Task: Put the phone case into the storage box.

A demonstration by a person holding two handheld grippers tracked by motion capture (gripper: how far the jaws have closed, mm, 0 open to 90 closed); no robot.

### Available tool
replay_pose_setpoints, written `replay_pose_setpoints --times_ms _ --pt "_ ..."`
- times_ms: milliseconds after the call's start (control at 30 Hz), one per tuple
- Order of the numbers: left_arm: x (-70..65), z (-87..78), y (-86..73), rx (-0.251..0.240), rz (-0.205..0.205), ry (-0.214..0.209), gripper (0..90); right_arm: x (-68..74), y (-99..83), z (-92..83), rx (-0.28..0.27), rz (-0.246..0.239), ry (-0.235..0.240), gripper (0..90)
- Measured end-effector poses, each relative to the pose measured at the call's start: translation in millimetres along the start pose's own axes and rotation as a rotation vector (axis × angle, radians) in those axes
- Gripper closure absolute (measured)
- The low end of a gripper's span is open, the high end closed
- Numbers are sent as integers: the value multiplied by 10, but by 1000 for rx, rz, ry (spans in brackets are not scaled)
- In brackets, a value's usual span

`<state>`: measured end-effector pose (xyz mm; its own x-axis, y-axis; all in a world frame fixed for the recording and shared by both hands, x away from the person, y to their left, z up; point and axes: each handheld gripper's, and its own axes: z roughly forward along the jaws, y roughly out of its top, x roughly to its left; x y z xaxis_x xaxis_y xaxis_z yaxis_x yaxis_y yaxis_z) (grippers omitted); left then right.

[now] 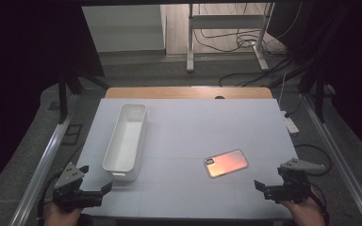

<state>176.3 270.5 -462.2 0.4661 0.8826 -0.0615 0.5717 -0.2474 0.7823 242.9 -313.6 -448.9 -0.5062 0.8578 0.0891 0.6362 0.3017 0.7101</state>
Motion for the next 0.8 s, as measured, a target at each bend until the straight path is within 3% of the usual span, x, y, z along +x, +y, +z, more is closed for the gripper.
replay_pose_setpoints --times_ms 267,800 --pt "31 -13 -9 -13 -24 -18 3 9 1 -2 -2 -7 -4 0" --pt "30 -13 -9 -11 -17 -20 3 14 28 34 29 -23 13 0"
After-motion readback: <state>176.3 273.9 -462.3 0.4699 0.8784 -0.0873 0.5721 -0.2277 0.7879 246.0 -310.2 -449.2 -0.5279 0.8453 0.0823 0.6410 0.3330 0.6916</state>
